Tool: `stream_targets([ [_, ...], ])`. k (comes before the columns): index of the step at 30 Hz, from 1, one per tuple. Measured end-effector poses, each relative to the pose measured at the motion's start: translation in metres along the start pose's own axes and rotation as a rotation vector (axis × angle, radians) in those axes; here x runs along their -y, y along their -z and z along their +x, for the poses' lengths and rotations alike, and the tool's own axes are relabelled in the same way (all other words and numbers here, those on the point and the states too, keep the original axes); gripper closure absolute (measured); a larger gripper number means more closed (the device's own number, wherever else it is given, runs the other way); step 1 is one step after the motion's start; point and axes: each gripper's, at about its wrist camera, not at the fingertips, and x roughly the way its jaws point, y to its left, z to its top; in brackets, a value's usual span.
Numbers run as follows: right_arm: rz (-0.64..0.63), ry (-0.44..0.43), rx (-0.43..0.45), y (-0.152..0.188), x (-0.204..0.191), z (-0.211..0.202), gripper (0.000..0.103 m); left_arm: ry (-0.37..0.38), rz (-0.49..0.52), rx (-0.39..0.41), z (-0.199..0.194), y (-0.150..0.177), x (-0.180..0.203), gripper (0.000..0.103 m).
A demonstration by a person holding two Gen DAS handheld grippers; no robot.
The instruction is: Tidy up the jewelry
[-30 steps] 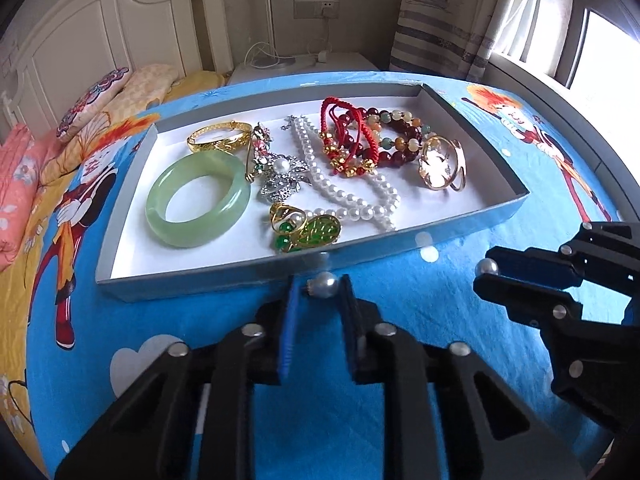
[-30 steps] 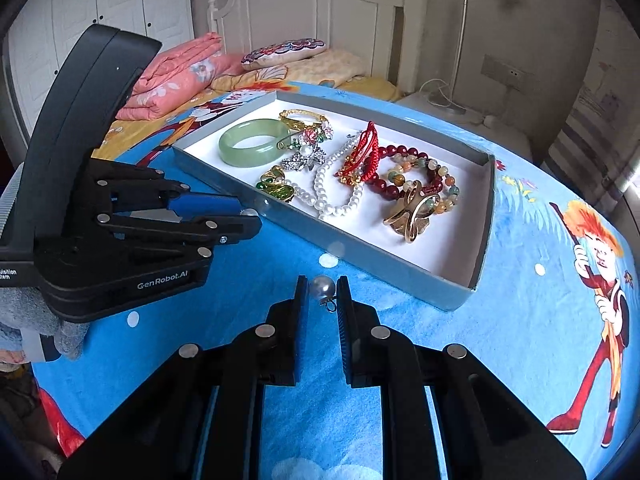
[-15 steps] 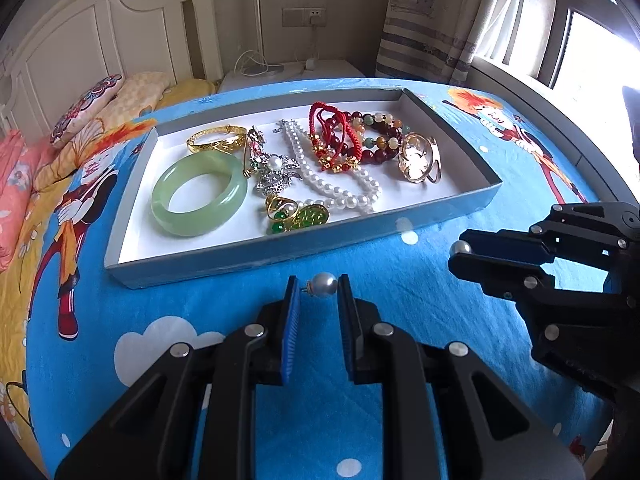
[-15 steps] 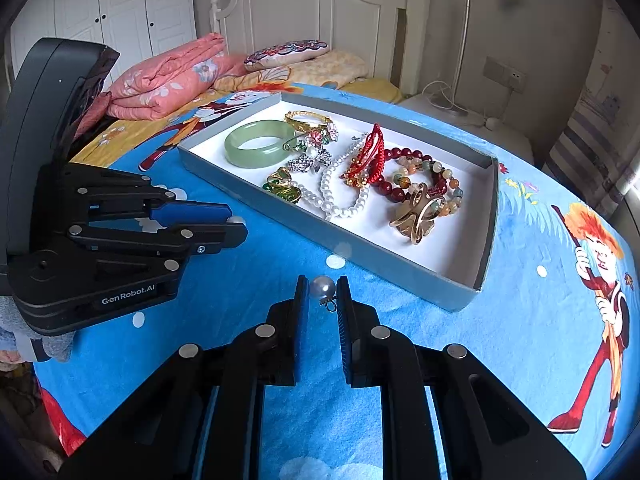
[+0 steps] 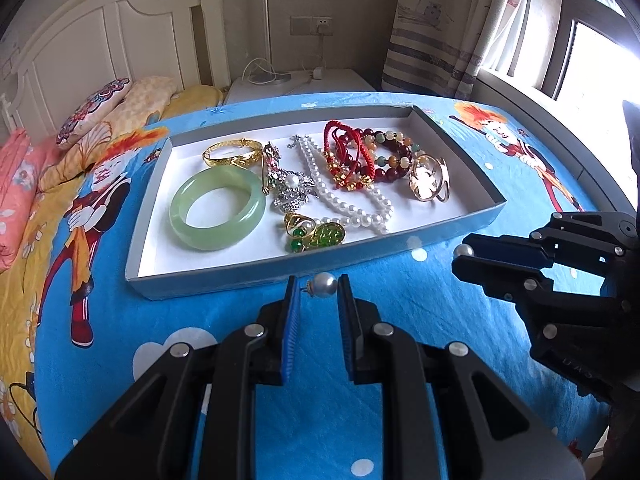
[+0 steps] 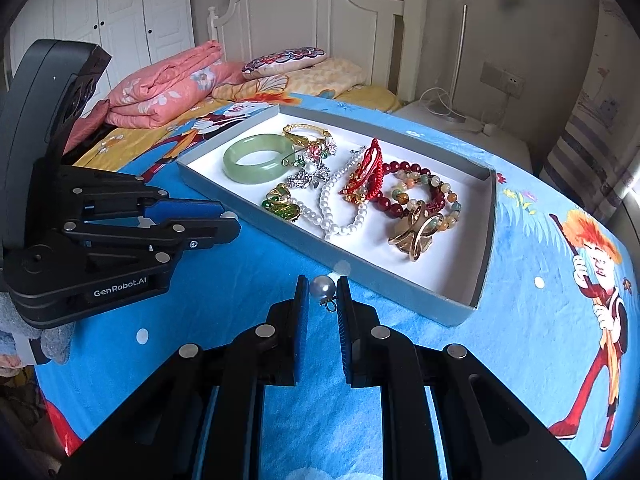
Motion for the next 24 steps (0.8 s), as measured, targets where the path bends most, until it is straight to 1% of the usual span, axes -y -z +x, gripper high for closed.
stream_targets([
  [13, 0.02, 0.018, 0.049, -0.019, 0.002, 0.001, 0.089, -0.012, 0.011, 0.021, 0.0, -0.02, -0.001, 0.085],
  [24, 0.046, 0.042, 0.071, -0.032, 0.013, 0.008, 0.089, -0.02, 0.016, 0.013, 0.013, -0.039, -0.006, 0.085],
])
